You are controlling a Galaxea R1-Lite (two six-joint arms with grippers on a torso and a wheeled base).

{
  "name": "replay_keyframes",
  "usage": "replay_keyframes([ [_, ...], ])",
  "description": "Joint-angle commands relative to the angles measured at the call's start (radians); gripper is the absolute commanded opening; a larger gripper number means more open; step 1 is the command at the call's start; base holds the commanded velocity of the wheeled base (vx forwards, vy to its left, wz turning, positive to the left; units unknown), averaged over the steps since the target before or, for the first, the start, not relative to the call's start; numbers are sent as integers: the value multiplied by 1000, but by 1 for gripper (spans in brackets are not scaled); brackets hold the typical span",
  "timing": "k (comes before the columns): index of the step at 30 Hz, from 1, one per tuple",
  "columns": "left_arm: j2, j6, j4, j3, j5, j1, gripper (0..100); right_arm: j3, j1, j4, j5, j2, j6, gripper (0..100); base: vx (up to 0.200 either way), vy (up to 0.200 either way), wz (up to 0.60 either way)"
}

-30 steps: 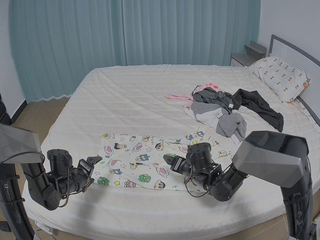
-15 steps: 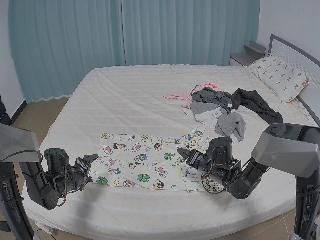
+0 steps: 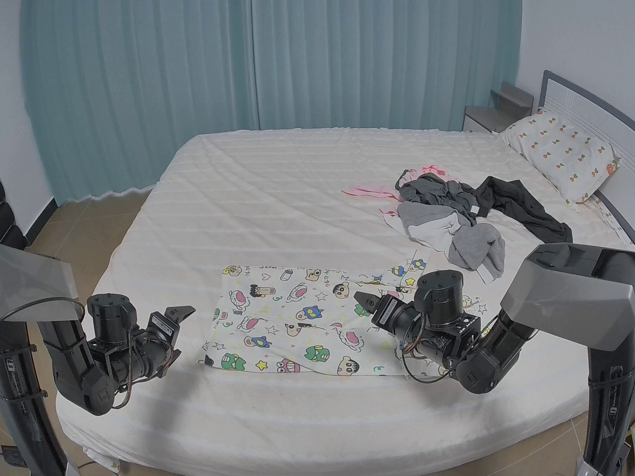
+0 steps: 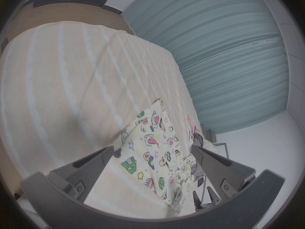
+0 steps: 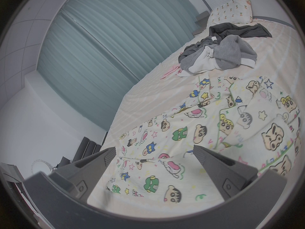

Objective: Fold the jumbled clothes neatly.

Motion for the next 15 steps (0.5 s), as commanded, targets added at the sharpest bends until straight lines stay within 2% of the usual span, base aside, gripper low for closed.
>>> replay_keyframes([
  [1,0,14,-1,4,0,-14,100,0,0,0,0,0,0,100,200,0,0],
  [4,7,49,-4,8,1,-35,100,0,0,0,0,-2,0,100,200,0,0],
  [8,8,52,-4,11,12,-61,100,0,0,0,0,-2,0,100,200,0,0],
  [15,13,83,-3,-3,41,-112,100,-2,0,0,0,-6,0,100,0,0,0],
])
